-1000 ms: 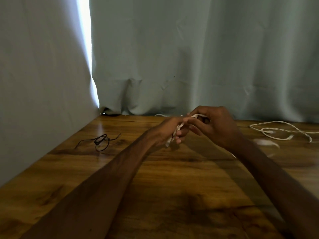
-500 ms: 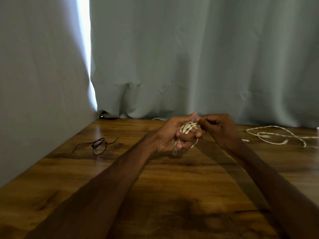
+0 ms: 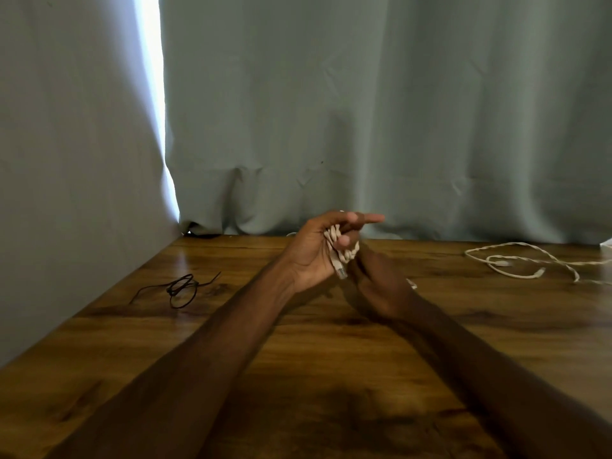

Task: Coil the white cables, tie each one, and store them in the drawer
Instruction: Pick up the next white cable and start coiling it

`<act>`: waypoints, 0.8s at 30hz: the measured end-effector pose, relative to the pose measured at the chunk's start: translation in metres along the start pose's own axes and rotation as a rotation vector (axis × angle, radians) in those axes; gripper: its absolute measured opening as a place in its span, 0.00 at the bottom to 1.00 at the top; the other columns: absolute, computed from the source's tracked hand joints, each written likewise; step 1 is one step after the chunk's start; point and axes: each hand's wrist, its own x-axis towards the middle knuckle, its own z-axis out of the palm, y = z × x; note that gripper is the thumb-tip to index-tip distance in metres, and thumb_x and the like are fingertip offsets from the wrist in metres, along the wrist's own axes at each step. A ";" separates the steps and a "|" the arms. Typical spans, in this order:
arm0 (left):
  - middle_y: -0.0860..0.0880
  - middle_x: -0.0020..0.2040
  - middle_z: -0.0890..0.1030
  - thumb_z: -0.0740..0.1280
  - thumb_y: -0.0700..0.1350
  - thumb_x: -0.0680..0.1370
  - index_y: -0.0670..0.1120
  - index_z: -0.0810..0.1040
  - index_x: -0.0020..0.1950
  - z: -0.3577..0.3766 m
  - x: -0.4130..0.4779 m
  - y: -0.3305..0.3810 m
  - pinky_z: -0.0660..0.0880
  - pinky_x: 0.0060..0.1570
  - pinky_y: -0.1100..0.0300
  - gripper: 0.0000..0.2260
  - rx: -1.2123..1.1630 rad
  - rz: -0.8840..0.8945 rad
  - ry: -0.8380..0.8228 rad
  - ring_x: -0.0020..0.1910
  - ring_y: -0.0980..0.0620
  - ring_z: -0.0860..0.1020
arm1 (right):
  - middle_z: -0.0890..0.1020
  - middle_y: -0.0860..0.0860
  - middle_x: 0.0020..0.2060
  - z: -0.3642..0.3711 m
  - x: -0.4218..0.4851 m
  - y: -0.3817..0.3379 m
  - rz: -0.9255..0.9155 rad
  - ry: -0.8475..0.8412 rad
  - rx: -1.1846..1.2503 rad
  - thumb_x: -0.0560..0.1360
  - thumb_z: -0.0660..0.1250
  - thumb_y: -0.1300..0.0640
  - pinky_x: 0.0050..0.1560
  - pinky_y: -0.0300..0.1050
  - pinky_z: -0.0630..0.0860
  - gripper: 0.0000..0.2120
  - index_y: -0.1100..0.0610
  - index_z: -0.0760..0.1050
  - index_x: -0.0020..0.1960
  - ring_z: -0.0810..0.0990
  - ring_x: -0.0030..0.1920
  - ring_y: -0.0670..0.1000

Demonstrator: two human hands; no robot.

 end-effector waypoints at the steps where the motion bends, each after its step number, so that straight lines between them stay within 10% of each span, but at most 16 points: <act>1: 0.56 0.40 0.82 0.59 0.40 0.80 0.26 0.63 0.75 -0.002 0.001 0.001 0.66 0.33 0.67 0.26 -0.020 0.036 0.060 0.27 0.59 0.71 | 0.83 0.50 0.44 0.003 -0.001 -0.002 -0.020 -0.042 -0.024 0.85 0.57 0.53 0.42 0.51 0.78 0.09 0.52 0.73 0.61 0.81 0.40 0.48; 10: 0.38 0.62 0.83 0.56 0.33 0.81 0.41 0.69 0.47 -0.028 0.005 0.016 0.73 0.25 0.70 0.06 -0.165 0.269 0.477 0.32 0.56 0.82 | 0.76 0.42 0.32 -0.004 0.002 -0.022 -0.124 -0.132 -0.212 0.84 0.60 0.50 0.33 0.44 0.63 0.09 0.46 0.73 0.45 0.73 0.32 0.42; 18: 0.39 0.53 0.86 0.52 0.34 0.83 0.25 0.57 0.74 -0.044 0.006 0.006 0.85 0.46 0.54 0.21 0.360 0.203 0.730 0.39 0.50 0.87 | 0.78 0.43 0.30 -0.022 0.005 -0.043 -0.238 -0.017 -0.202 0.81 0.66 0.49 0.31 0.38 0.67 0.10 0.53 0.82 0.46 0.73 0.29 0.43; 24: 0.49 0.27 0.80 0.60 0.39 0.84 0.36 0.79 0.48 -0.026 -0.007 0.004 0.74 0.28 0.66 0.11 0.732 0.084 0.607 0.27 0.51 0.80 | 0.85 0.45 0.40 -0.050 0.010 -0.038 -0.317 0.207 -0.123 0.82 0.65 0.47 0.34 0.44 0.76 0.12 0.52 0.85 0.54 0.78 0.34 0.39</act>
